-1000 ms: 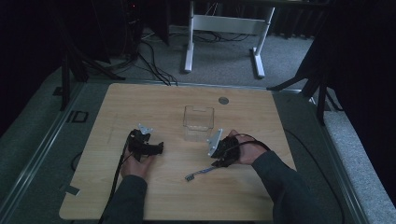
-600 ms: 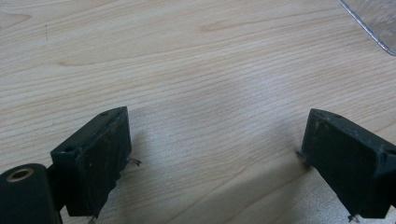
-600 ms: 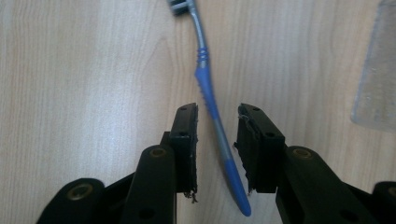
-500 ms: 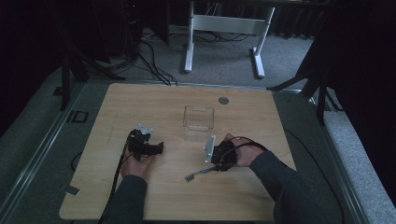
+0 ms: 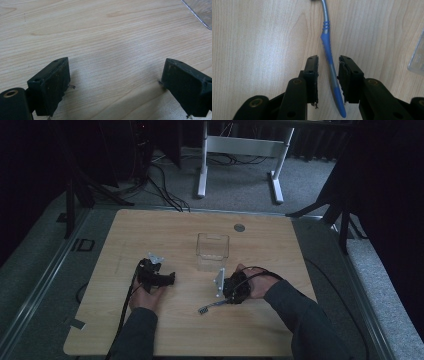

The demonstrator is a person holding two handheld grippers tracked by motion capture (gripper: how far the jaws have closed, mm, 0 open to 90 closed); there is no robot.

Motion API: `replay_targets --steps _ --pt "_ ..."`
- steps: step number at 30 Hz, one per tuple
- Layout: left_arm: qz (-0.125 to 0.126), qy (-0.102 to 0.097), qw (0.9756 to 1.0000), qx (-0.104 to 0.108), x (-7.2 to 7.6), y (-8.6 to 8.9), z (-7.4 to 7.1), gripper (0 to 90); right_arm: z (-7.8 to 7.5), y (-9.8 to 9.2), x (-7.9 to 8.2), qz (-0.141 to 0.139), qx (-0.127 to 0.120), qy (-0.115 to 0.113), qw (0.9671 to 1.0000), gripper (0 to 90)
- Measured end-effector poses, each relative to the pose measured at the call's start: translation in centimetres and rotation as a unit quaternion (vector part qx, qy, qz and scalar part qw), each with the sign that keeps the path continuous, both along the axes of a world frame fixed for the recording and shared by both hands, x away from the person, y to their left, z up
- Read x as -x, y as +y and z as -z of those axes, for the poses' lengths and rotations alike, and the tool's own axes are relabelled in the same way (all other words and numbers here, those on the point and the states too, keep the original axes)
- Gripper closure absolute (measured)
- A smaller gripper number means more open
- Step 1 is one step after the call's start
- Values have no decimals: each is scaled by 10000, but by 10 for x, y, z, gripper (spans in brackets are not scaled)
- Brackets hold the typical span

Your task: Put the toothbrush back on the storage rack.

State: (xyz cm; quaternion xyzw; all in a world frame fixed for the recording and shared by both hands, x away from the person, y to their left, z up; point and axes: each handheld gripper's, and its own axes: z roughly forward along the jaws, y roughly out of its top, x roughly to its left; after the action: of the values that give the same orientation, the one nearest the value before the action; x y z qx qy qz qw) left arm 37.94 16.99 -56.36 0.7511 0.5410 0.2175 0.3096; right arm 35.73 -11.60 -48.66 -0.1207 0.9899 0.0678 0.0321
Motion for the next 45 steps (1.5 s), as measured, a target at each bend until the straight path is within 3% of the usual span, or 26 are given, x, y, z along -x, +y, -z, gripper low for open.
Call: replay_targets --steps 11,45 --pt "2 -1 10000 -1 0 0 0 85 4 9 -2 -166 196 19 9997 703" --pt "0 0 10000 0 0 0 0 85 23 19 -8 -179 506 209 9983 733"
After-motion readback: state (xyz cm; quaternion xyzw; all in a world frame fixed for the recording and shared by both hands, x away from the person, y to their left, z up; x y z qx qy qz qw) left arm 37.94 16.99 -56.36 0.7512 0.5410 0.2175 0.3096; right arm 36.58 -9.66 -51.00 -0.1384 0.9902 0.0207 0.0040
